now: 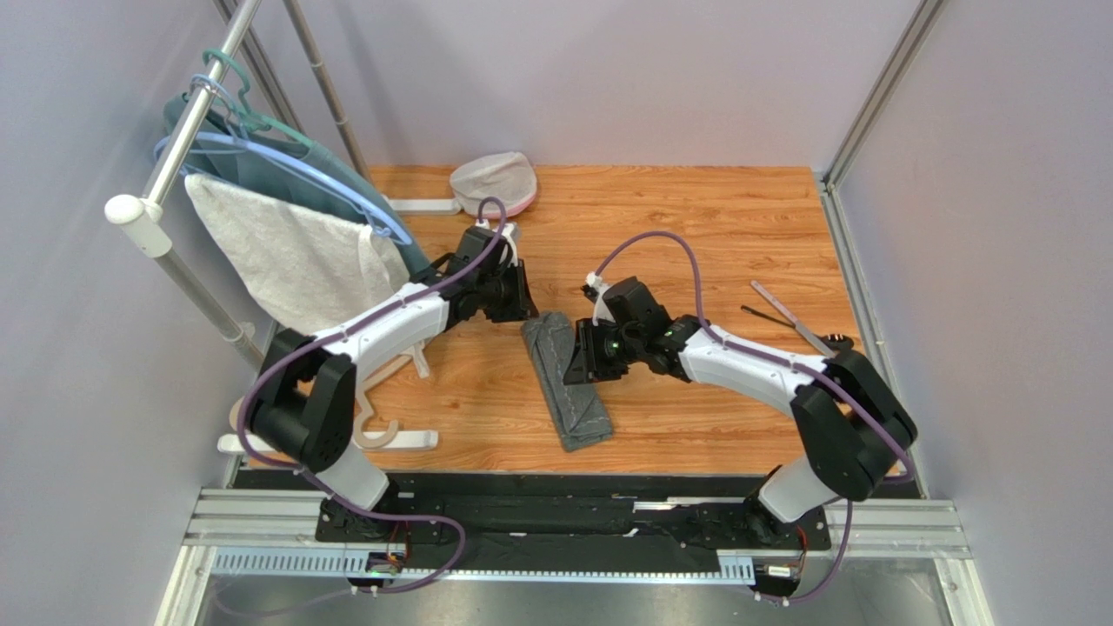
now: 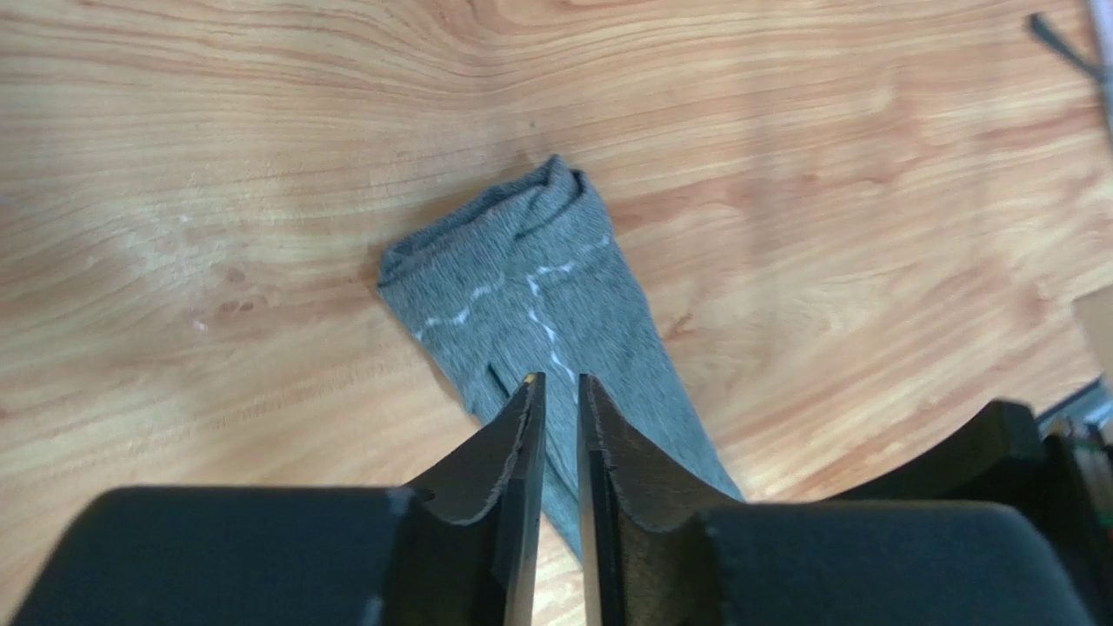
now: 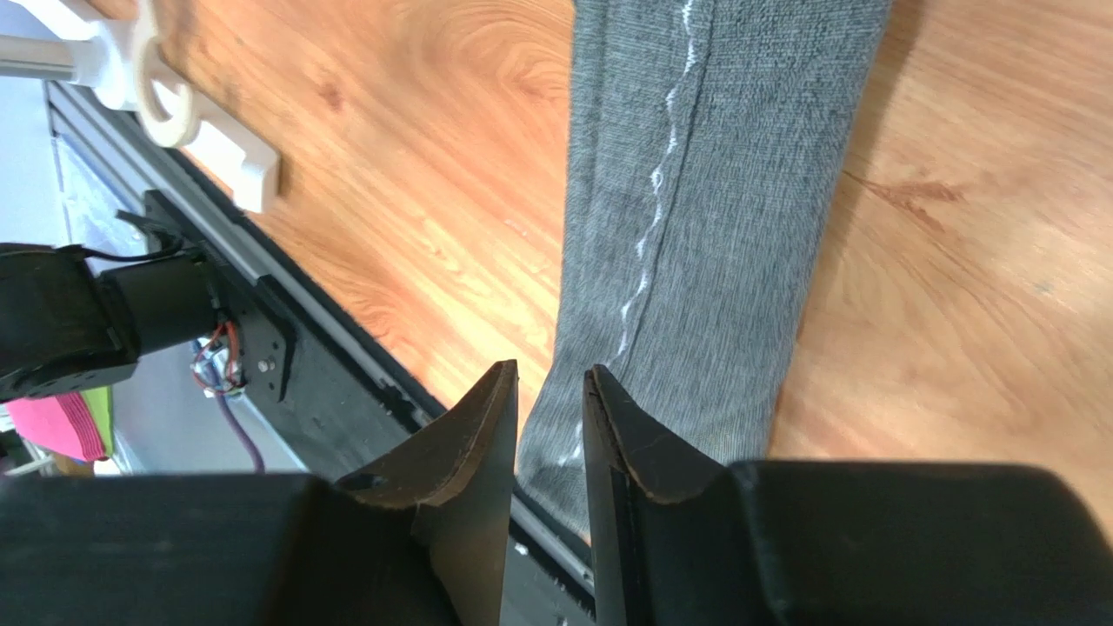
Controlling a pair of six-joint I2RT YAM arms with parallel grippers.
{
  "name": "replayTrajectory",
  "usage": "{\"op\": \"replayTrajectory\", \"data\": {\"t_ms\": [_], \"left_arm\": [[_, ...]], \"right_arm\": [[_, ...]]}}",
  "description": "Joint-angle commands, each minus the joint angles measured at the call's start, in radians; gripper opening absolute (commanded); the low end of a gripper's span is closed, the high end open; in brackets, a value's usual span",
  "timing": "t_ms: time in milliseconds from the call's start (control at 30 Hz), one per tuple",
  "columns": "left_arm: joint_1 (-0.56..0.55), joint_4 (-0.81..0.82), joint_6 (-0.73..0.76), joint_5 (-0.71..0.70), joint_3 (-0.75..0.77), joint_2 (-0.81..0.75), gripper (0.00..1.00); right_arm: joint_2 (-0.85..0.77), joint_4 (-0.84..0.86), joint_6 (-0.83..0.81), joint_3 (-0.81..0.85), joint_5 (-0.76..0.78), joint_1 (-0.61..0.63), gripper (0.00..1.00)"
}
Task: Fold the napkin into a case and place the utensils inside
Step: Pick up the smaller rectangle-folded napkin from the center of the board.
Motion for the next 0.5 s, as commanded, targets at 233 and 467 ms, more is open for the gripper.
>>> {"op": "replayTrajectory", "data": {"t_ms": [233, 467], "left_arm": [[0.004, -0.050, -0.030, -0.146, -0.030, -0.080, 0.23], [0.005, -0.177, -0.034, -0.125, -0.072, -0.252, 0.25]], "right_arm": [[0.170, 0.093, -0.039, 0.004, 0.018, 0.040, 0.28], [0.202, -0.206, -0.164, 0.249, 0.254, 0.128, 0.43]]}}
